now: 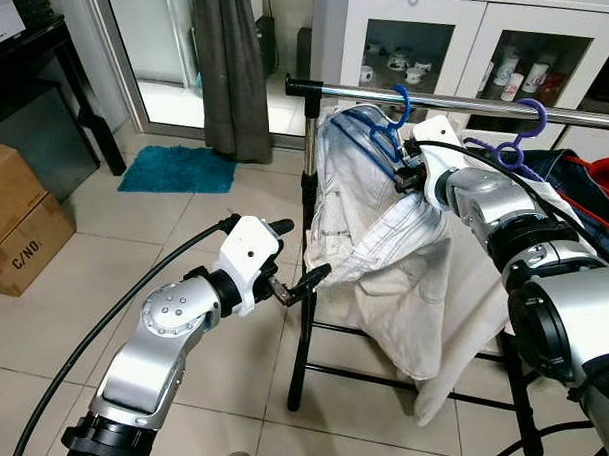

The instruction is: Hang hanger

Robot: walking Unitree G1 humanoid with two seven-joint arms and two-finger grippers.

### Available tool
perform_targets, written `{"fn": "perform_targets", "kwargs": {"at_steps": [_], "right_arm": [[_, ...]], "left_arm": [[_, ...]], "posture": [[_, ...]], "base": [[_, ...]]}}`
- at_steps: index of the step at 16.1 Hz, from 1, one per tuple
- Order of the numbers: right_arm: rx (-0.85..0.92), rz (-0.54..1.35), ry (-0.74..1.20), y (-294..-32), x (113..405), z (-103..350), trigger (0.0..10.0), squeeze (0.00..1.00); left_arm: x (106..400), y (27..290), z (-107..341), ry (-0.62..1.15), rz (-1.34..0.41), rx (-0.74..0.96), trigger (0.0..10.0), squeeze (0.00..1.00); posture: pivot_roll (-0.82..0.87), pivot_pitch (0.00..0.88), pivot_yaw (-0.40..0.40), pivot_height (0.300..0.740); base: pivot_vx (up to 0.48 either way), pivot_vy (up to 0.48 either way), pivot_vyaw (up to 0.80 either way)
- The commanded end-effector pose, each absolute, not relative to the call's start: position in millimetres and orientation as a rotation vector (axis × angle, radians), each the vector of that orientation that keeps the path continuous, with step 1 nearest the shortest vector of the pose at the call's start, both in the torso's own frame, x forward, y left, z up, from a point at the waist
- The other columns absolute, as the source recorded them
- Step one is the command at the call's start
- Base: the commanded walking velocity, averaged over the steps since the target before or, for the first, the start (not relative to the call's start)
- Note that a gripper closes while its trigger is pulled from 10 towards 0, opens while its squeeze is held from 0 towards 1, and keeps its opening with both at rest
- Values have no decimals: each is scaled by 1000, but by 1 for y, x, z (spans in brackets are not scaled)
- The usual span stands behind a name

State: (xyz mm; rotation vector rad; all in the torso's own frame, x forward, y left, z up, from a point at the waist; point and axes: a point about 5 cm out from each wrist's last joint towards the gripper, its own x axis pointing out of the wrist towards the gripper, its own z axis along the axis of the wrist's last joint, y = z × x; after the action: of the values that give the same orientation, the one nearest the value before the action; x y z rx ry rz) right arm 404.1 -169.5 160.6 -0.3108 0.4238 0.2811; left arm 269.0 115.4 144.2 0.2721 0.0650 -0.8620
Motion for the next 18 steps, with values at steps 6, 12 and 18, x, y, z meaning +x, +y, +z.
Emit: {"fn": "perform_targets", "kwargs": {"at_steps": [6,12,18], "right_arm": [[-255,321,309,-168,408,174,0,0],[-255,356,216,-189,406,190,0,0],[-213,383,196,-203,390,170,0,0]], "left_arm": [[272,123,145,43,-787,302,10000,0],[277,132,147,13,-721,276,10000,0],[281,128,140,33,-651,249,10000,0]], "posture": [[26,0,-43,740],[32,0,-33,740],[23,0,-11,740]], "base": [[0,0,0],[0,0,0],[0,0,0]]}}
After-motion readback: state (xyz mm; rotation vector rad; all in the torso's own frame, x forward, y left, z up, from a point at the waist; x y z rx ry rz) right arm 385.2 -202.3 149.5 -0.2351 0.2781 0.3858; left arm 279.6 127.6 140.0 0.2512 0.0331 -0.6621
